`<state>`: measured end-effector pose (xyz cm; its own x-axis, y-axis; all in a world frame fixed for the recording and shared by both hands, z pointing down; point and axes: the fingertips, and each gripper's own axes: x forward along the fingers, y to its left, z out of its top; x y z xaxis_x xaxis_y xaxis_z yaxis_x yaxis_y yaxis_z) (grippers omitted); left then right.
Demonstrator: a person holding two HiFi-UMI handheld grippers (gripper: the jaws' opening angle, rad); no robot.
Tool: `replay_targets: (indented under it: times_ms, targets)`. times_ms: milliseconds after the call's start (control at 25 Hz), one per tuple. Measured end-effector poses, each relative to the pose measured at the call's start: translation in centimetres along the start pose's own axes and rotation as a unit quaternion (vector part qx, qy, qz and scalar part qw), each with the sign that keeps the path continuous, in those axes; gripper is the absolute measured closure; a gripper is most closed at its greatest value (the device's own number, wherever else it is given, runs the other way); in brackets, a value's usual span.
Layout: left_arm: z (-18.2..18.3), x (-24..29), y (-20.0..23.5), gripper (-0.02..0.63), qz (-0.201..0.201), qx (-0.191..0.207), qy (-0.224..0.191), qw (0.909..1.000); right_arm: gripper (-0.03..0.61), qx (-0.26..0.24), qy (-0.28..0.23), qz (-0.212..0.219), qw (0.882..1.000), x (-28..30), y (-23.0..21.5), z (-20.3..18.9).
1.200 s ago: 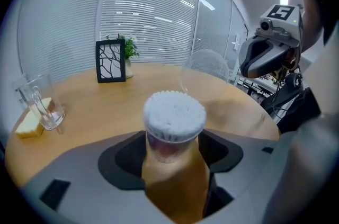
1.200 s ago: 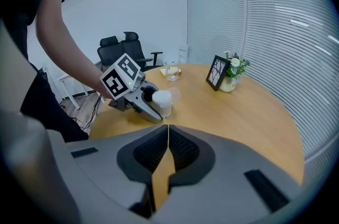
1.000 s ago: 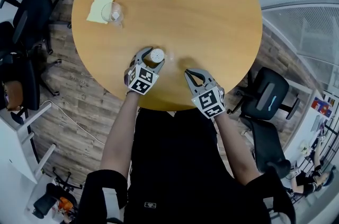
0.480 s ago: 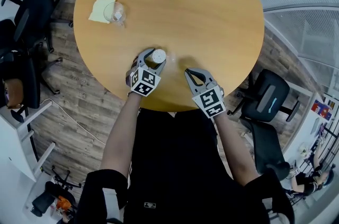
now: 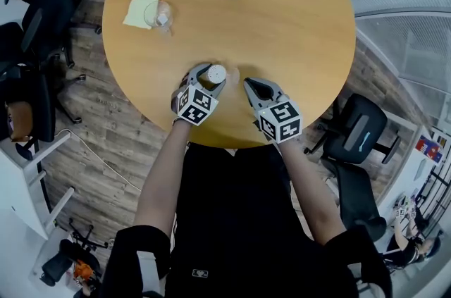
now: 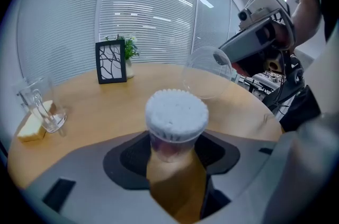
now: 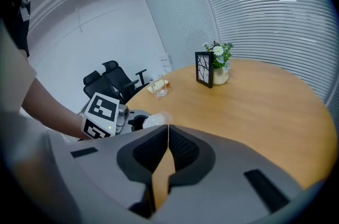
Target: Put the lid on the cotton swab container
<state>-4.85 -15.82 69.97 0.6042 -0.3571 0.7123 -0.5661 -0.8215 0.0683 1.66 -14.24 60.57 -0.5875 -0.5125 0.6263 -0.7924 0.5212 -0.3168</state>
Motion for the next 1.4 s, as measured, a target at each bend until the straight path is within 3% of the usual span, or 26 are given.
replay_targets:
  times_ms: [200, 760, 1400]
  targets:
    - [0.0, 0.1, 0.0, 0.353, -0.003, 0.001, 0.002, 1.0000, 0.574, -0.023, 0.025, -0.013, 0.999, 0.9, 0.1, -0.5]
    - [-0.1, 0.2, -0.1, 0.353, -0.006, 0.005, 0.002, 1.0000, 0.572, -0.078, 0.023, 0.021, 0.996, 2.5, 3.0, 1.1]
    - [0.0, 0.3, -0.1, 0.353, -0.004, 0.010, 0.002, 0.9999, 0.572, -0.099, 0.057, 0.056, 0.992, 5.4, 4.5, 0.7]
